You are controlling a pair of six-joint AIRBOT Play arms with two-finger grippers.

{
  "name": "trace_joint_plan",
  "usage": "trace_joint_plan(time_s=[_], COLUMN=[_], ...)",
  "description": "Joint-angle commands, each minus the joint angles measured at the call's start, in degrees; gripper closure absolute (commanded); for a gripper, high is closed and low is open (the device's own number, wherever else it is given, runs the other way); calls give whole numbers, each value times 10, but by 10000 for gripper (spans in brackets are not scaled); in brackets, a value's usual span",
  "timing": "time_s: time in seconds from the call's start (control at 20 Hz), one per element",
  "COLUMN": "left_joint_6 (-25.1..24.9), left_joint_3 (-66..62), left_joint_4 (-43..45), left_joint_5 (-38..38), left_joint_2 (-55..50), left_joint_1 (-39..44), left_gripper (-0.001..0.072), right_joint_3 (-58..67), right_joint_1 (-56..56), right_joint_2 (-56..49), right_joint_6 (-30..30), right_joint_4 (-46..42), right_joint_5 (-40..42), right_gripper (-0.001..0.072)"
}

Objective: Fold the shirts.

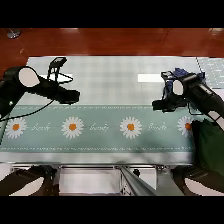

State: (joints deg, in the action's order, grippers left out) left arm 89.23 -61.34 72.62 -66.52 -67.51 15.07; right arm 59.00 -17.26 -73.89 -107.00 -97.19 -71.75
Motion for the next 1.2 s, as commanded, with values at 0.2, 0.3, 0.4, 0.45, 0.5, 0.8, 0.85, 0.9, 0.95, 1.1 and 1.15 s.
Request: trace_joint_plan(time_s=[0.2, 0.3, 0.4, 0.45, 0.5, 0.8, 0.85, 0.9, 0.95, 1.1, 1.15], left_joint_6=[0, 0, 0, 0, 0, 0, 0, 0, 0, 0, 0], left_joint_3=[0, 0, 0, 0, 0, 0, 0, 0, 0, 0, 0], left_joint_4=[0, 0, 0, 0, 0, -2, -11, -21, -21, -20, -16], left_joint_5=[0, 0, 0, 0, 0, 109, 139, 163, 183, 216, 236], left_joint_2=[0, 0, 0, 0, 0, -3, -4, -4, -5, -7, -12], left_joint_1=[0, 0, -1, -1, 0, 0, 0, 0, 0, 0, -1], left_gripper=[687, 687, 687, 686, 686, 687, 687, 686, 687, 682, 534], right_joint_3=[0, 0, 0, 0, 0, 0, 0, 0, 0, 1, 8], right_joint_1=[0, 0, 0, 0, 0, 0, 0, 0, 0, 7, 21], right_joint_2=[0, 0, 0, 0, 0, 0, -1, -1, 0, -1, -3], right_joint_6=[0, 0, 0, 0, 0, 1, 1, 1, -3, -99, -131], right_joint_4=[0, 0, 0, 0, 0, -30, -44, -70, -104, -234, -277], right_joint_5=[0, 0, 0, 0, 0, 89, 116, 143, 172, 249, 261], right_gripper=[689, 689, 689, 689, 689, 689, 689, 687, 658, 83, 84])
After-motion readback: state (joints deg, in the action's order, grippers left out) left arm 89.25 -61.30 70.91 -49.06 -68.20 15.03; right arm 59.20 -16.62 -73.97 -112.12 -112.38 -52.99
